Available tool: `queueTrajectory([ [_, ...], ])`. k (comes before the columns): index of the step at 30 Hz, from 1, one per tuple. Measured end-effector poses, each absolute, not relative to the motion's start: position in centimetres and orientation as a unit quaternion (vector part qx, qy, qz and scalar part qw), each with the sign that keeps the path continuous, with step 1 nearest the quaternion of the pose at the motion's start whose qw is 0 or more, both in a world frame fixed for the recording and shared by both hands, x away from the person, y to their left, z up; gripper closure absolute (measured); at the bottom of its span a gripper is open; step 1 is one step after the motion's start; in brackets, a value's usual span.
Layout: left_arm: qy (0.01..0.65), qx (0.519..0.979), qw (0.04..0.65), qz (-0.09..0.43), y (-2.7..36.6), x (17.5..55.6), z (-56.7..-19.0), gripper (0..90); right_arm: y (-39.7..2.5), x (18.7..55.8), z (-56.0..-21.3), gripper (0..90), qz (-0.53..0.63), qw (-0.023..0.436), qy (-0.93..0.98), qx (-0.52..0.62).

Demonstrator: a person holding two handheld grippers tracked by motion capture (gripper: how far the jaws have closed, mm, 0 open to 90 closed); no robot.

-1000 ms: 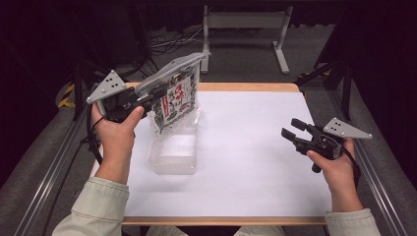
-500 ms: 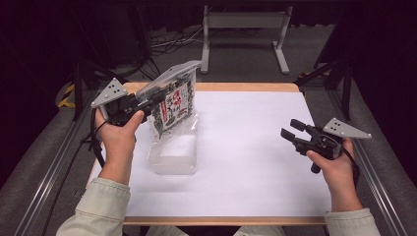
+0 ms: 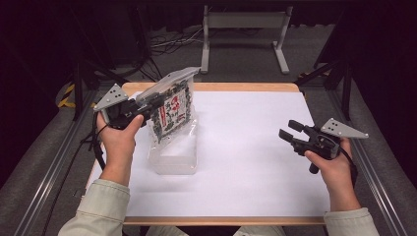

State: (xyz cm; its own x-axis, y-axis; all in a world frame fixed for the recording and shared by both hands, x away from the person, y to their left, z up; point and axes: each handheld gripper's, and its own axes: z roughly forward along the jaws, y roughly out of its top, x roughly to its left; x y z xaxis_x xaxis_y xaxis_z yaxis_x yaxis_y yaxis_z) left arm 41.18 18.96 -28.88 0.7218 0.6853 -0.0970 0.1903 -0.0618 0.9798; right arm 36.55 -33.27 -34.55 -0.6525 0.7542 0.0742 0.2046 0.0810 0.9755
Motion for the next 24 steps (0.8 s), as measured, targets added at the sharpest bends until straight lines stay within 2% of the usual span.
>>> queueTrajectory([
  [24, 0.307, 0.717, 0.597, 0.185, 18.5, 42.0, -31.6, 73.9, -33.5, 36.5, -34.6, 44.1, 0.586, 0.233, 0.693, 0.349],
])
